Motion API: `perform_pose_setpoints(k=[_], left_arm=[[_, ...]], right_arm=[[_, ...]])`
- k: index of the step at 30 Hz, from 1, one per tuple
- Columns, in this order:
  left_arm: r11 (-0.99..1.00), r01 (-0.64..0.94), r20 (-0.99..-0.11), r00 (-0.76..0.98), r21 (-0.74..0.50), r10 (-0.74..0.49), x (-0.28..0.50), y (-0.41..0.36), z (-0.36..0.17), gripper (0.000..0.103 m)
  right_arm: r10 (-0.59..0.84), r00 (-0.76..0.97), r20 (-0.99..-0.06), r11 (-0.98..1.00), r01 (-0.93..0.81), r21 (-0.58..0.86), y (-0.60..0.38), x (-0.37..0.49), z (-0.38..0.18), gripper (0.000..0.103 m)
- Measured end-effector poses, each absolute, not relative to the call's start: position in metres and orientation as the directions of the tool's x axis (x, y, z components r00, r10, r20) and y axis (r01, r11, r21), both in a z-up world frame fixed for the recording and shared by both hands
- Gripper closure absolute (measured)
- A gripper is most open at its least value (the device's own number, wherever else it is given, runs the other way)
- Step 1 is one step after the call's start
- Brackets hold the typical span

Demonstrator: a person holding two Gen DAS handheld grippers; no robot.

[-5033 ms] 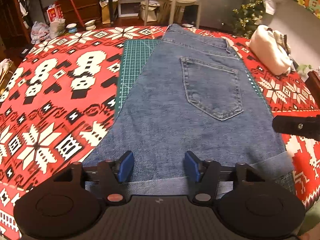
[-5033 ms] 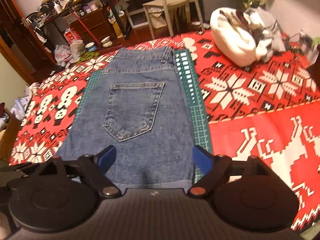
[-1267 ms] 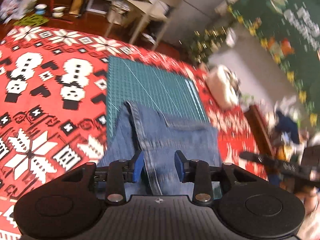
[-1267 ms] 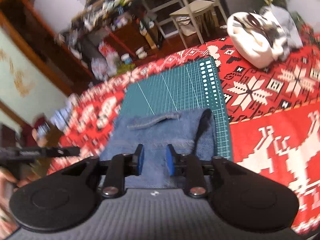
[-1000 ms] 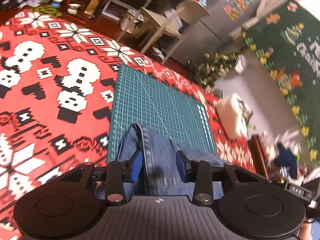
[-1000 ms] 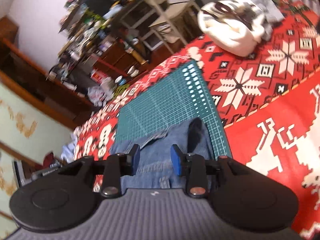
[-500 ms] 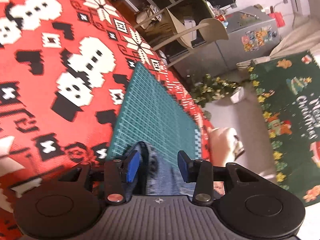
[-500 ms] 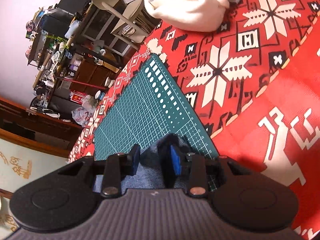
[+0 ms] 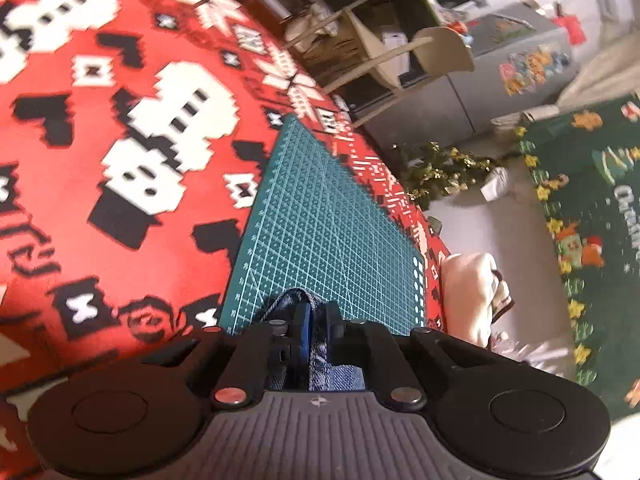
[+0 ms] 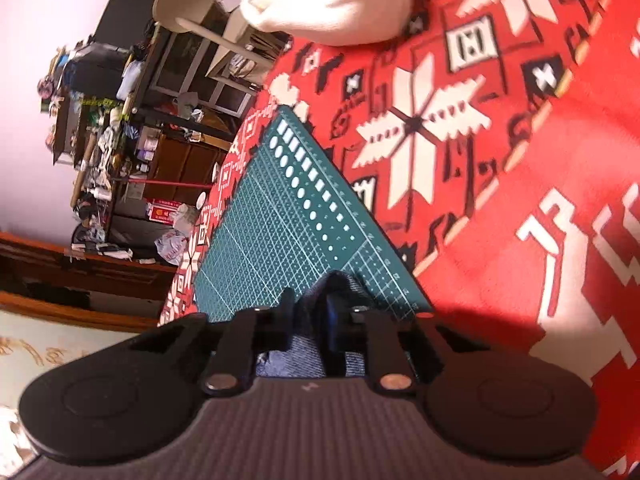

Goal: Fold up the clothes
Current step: 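Lower the folded hem onto the shorts and hold it with both grippers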

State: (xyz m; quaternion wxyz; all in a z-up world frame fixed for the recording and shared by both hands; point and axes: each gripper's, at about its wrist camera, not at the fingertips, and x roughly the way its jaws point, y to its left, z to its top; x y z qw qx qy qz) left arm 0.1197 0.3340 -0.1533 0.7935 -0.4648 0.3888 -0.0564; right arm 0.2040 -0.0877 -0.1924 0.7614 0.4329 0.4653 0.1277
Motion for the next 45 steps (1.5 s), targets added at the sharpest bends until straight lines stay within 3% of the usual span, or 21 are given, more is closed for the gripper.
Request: perform_pose_setpoints(k=[6, 11, 13, 15, 22, 23, 24, 25, 28, 32, 41, 45], left_arm=[[0.563, -0.239, -0.528, 0.731, -0.791, -0.431, 0.12, 0.336, -0.155, 0.098], [0.536, -0.254, -0.522, 0.733, -0.805, -0.436, 0.118, 0.339, -0.158, 0.094], [0.557, -0.244, -0.527, 0.733, -0.794, -0.431, 0.114, 0.338, -0.15, 0.087], [0.565, -0.22, -0.521, 0.724, -0.795, -0.451, 0.108, 0.335, -0.144, 0.071], [0.608, -0.238, -0.592, 0.643, -0.757, -0.486, 0.099, 0.316, -0.153, 0.072], [0.616, -0.229, -0.589, 0.651, -0.754, -0.479, 0.099, 0.314, -0.151, 0.081], [0.625, -0.219, -0.586, 0.659, -0.75, -0.472, 0.1, 0.313, -0.149, 0.084], [0.633, -0.209, -0.582, 0.667, -0.746, -0.466, 0.1, 0.311, -0.147, 0.086], [0.657, -0.18, -0.57, 0.69, -0.732, -0.446, 0.101, 0.307, -0.141, 0.091], [0.684, -0.151, -0.557, 0.714, -0.714, -0.424, 0.102, 0.302, -0.136, 0.091], [0.61, -0.232, -0.582, 0.663, -0.757, -0.471, 0.099, 0.316, -0.164, 0.089], [0.682, -0.212, -0.611, 0.672, -0.7, -0.419, 0.094, 0.309, -0.148, 0.085]], right_arm=[[0.545, 0.597, -0.589, 0.688, 0.084, 0.721, -0.076, 0.204, -0.175, 0.096], [0.56, 0.591, -0.581, 0.646, 0.127, 0.752, -0.084, 0.201, -0.179, 0.085], [0.578, 0.595, -0.558, 0.618, 0.127, 0.776, -0.088, 0.195, -0.175, 0.079], [0.598, 0.588, -0.544, 0.594, 0.13, 0.794, -0.091, 0.188, -0.171, 0.073], [0.622, 0.501, -0.601, 0.609, 0.172, 0.774, -0.082, 0.179, -0.183, 0.071], [0.624, 0.499, -0.601, 0.611, 0.168, 0.774, -0.08, 0.179, -0.183, 0.071], [0.627, 0.496, -0.601, 0.612, 0.164, 0.774, -0.079, 0.18, -0.184, 0.075], [0.628, 0.494, -0.601, 0.615, 0.159, 0.773, -0.077, 0.181, -0.184, 0.086], [0.609, 0.526, -0.593, 0.645, 0.107, 0.757, -0.071, 0.182, -0.17, 0.092], [0.597, 0.552, -0.583, 0.671, 0.055, 0.739, -0.066, 0.184, -0.158, 0.092], [0.586, 0.51, -0.63, 0.68, 0.112, 0.724, -0.074, 0.183, -0.182, 0.088], [0.573, 0.536, -0.619, 0.688, 0.095, 0.719, -0.078, 0.178, -0.171, 0.086]])
